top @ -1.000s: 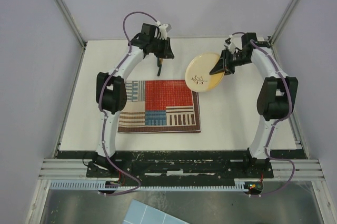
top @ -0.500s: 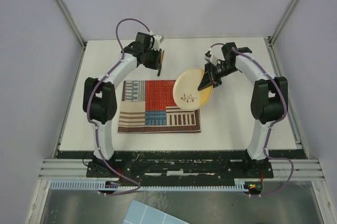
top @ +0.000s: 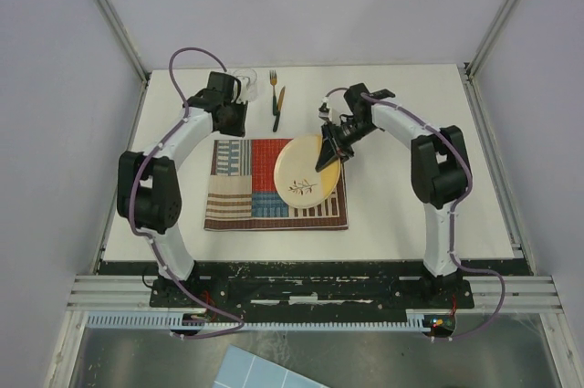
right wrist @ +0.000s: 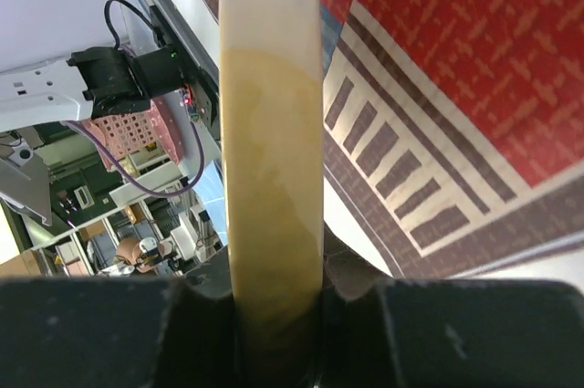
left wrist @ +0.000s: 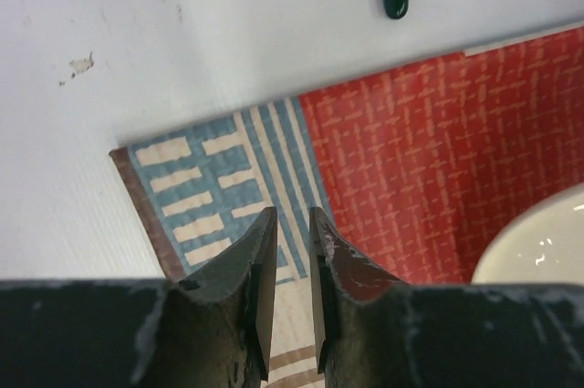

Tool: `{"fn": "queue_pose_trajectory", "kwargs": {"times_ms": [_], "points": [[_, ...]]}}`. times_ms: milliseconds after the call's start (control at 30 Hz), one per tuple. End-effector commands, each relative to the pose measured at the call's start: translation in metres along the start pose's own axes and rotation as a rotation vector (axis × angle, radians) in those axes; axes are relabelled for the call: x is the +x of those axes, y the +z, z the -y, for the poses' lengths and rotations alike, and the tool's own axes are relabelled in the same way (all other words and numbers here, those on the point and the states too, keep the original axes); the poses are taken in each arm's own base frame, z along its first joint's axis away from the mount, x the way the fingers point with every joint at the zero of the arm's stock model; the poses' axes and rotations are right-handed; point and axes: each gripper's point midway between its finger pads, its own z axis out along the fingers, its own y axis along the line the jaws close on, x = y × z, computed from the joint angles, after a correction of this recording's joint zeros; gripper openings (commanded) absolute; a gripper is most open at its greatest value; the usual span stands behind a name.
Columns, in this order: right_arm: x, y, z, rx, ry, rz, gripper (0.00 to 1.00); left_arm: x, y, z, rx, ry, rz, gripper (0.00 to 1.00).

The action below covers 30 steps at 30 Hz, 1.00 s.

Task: Set the dinner table for one person
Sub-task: Place the plate on the napkin.

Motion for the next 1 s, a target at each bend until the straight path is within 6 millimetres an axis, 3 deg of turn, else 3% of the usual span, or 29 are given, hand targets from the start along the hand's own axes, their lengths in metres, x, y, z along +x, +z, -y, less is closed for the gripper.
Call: {"fn": "queue_pose_trajectory", "kwargs": {"times_ms": [0, 433, 967], "points": [[-0.027, 0.004, -0.046, -0.123, -0.095, 0.044, 0.02, -0.005, -0.022, -0.01, -0.054, 0.042, 0.058, 0.27], [-0.044, 0.036, -0.073, -0.136, -0.147, 0.032, 0.02, 0.011, -0.03, -0.026, -0.085, 0.014, 0.047, 0.26], [-0.048, 0.066, -0.072, -0.152, -0.143, 0.0, 0.02, 0.016, -0.026, -0.027, -0.089, 0.0, 0.042, 0.25]]}}
